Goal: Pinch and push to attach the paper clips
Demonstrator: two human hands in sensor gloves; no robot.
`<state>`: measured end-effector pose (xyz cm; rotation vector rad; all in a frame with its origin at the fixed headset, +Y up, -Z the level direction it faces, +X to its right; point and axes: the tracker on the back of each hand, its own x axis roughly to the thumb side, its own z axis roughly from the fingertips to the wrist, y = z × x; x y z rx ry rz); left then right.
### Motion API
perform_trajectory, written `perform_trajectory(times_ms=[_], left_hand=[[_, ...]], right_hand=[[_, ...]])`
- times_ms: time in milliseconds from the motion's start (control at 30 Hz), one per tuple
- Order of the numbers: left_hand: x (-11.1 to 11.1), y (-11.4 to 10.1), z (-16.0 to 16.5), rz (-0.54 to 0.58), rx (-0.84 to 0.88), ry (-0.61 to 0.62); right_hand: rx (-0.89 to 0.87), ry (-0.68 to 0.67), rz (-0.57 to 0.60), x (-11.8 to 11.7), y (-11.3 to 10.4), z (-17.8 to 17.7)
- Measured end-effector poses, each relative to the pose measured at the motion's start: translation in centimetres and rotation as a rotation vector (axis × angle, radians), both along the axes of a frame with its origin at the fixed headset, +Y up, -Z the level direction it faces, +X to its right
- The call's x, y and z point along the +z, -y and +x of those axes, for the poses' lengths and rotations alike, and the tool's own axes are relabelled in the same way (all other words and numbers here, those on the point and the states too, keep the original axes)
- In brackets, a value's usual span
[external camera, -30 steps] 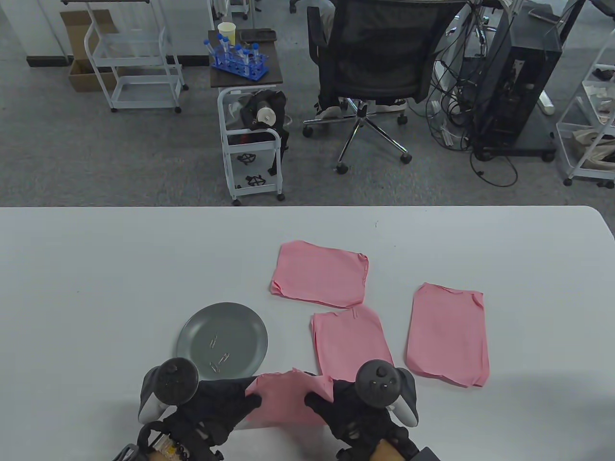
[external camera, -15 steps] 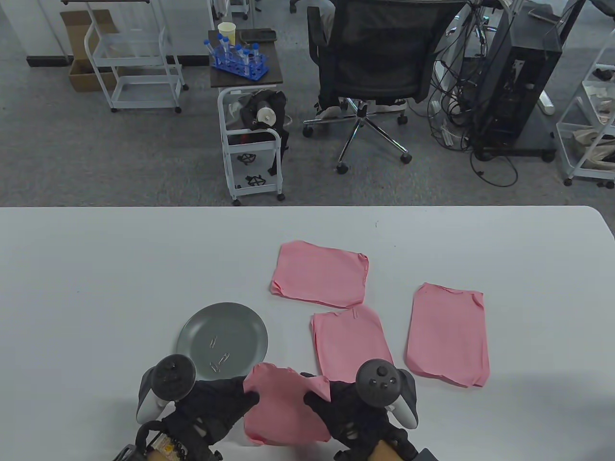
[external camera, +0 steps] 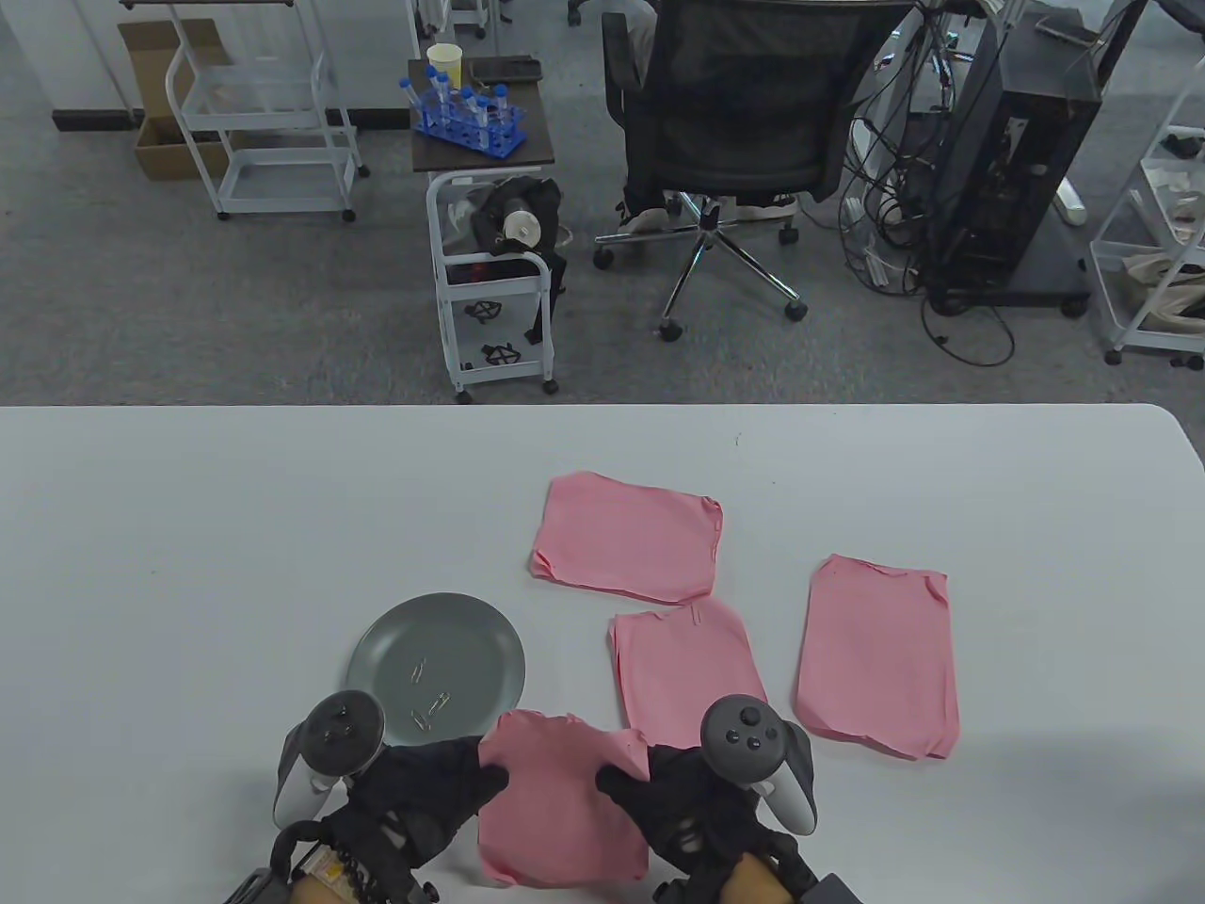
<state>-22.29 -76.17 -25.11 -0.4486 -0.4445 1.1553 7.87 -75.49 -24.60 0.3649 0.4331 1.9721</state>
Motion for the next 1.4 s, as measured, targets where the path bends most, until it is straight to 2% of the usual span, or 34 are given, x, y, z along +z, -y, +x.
perform_trajectory(times_ms=[100, 267, 333, 433, 500, 567, 600, 667, 700, 733, 800, 900, 967, 1033, 1267, 1400], left_hand=[[0.3, -1.2, 0.1, 0.04, 0.036, 0.008], [0.9, -3.2, 0.8, 0.123, 0.01, 0.041], [1.0, -3.3, 1.2, 0.13, 0.005, 0.049], [0.8, -3.4, 1.4, 0.112, -0.012, 0.069], [0.5, -4.0, -0.1, 0.131, 0.033, -0.034], [-0.1, -4.6, -2.5, 0.173, 0.086, -0.229], [-0.5, -4.7, -4.1, 0.219, 0.034, -0.308], [-1.1, -4.3, -6.0, 0.306, -0.215, -0.346], [-1.5, -3.6, -6.4, 0.317, -0.42, -0.321], [-1.6, -3.2, -6.4, 0.301, -0.536, -0.288], [-2.2, -1.7, -5.5, 0.241, -0.835, -0.128], [-2.8, -0.6, -4.2, 0.14, -1.066, -0.018], [-3.1, 0.1, -3.7, 0.15, -1.08, 0.007], [-3.3, 0.6, -3.7, 0.111, -1.096, 0.019], [-3.0, -0.1, -4.6, 0.233, -0.933, -0.047], [-3.0, -0.2, -5.3, 0.237, -0.819, -0.057]], right_hand=[[-0.084, -0.02, -0.006, 0.3, -0.8, 0.4], [-0.362, 0.029, -0.058, 0.8, -2.3, 1.3], [-0.385, 0.062, -0.066, 0.9, -2.3, 1.5], [-0.324, 0.145, 0.002, 1.0, -2.5, 1.9], [-0.29, 0.216, 0.048, 1.0, -2.9, 2.5], [-0.242, 0.28, 0.109, 1.0, -3.4, 3.5], [-0.227, 0.315, 0.133, 0.9, -3.6, 4.2], [-0.237, 0.351, 0.145, 0.7, -3.7, 5.1], [-0.257, 0.359, 0.132, 0.6, -3.7, 5.4], [-0.27, 0.36, 0.124, 0.6, -3.6, 5.6], [-0.289, 0.356, 0.105, 0.5, -3.5, 5.7], [-0.276, 0.34, 0.104, 0.4, -3.4, 5.4], [-0.273, 0.32, 0.1, 0.4, -3.4, 5.2], [-0.275, 0.308, 0.092, 0.4, -3.3, 5.0], [-0.265, 0.286, 0.079, 0.3, -3.0, 4.6], [-0.253, 0.283, 0.079, 0.3, -3.0, 4.6]])
